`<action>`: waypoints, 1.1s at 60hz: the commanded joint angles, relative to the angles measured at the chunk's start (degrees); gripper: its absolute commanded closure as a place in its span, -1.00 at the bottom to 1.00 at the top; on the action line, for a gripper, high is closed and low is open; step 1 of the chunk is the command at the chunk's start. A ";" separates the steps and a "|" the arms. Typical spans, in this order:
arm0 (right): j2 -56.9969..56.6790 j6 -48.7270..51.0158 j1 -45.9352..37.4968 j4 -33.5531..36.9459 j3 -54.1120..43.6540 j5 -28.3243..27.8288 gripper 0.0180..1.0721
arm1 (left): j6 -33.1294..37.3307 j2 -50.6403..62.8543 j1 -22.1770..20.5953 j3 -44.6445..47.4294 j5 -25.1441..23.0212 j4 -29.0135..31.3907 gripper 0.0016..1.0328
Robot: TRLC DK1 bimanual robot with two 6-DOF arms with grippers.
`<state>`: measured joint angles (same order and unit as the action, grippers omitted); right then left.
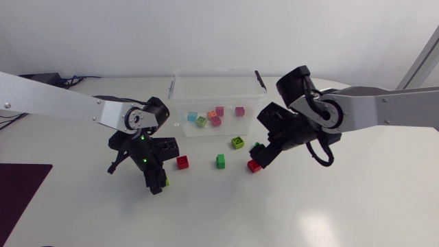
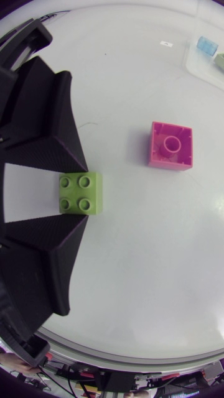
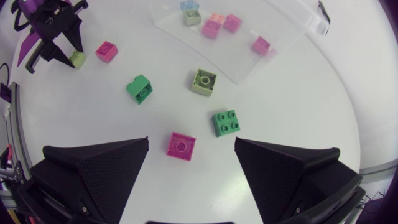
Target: Pick up the duplo bricks and place them in the container
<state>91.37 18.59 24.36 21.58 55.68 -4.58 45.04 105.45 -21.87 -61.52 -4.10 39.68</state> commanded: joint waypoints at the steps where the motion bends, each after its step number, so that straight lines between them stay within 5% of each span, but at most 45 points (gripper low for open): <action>1: 4.69 -4.00 0.69 1.88 1.27 1.50 -0.90 | 0.40 -1.74 0.60 -0.89 -1.18 0.92 0.69; 18: 12.87 -8.04 0.69 5.05 7.25 2.29 -0.81 | -3.38 -13.08 2.18 -2.20 -9.00 0.40 0.69; 28: 16.21 -9.98 1.30 6.01 9.36 3.44 -0.70 | -9.88 -18.52 2.62 -3.17 -12.60 -5.49 0.69; 41: 18.67 -11.47 2.01 5.75 9.80 3.44 -0.25 | -19.02 -20.81 3.41 -3.79 -13.57 -16.65 0.69; 43: 19.11 -11.82 2.45 5.49 9.62 3.44 -0.08 | -23.59 -20.72 4.03 -3.96 -13.74 -22.37 0.69; 50: 19.98 -12.09 3.24 4.61 9.18 3.61 0.25 | -27.63 -20.02 4.73 -4.31 -13.74 -27.99 0.69; 52: 19.98 -12.17 3.59 3.99 8.74 3.96 0.51 | -30.27 -18.88 5.08 -5.02 -13.74 -30.80 0.69; 66: 12.51 -11.47 3.85 6.19 6.55 4.58 0.53 | -36.77 -13.16 3.94 -9.06 -9.79 -39.24 0.69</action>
<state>107.37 7.66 27.70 26.72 63.51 -0.56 11.22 89.84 -17.43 -67.90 -14.46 1.48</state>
